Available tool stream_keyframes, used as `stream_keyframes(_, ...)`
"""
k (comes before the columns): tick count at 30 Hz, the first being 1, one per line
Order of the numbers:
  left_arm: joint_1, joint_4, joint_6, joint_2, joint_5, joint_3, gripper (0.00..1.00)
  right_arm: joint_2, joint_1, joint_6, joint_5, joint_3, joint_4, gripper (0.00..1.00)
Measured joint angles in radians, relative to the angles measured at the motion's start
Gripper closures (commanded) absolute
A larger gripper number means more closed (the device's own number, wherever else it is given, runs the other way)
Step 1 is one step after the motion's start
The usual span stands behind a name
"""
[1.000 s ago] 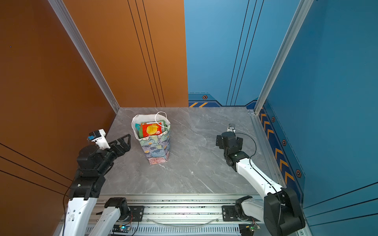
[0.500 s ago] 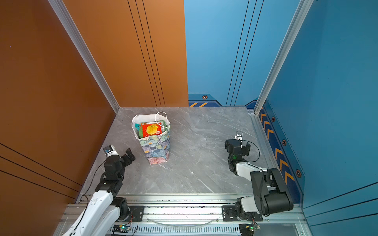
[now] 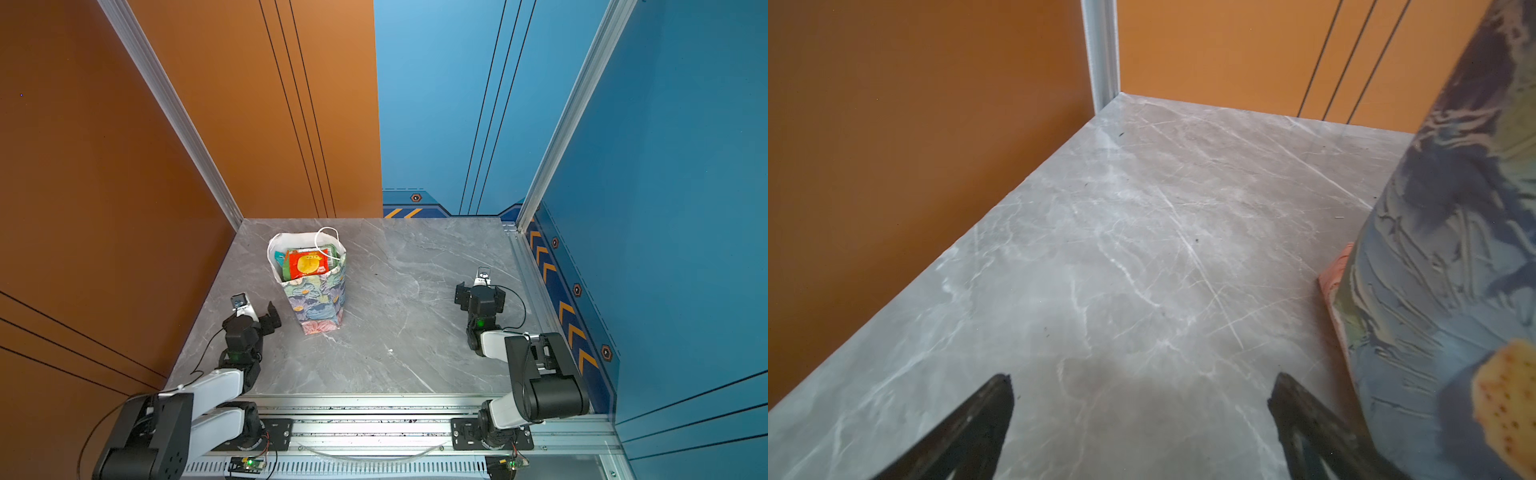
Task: Place the snacks into the paper bag
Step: Reset both arms
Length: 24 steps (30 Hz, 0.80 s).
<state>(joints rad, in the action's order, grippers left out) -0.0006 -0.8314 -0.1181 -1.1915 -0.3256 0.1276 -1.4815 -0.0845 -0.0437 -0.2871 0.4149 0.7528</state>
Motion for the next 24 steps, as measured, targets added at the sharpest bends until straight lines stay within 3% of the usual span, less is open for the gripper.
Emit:
stream_keyframes(9,0.019,-0.371,0.017,-0.406,0.069,0.044,0.02,-0.007,0.034,-0.002,0.072,0.021,-0.020,0.00)
stream_keyframes(24,0.006,-0.369,0.025,-0.383,0.080,0.097,0.02,-0.007,0.038,-0.001,0.110,0.024,-0.036,0.00)
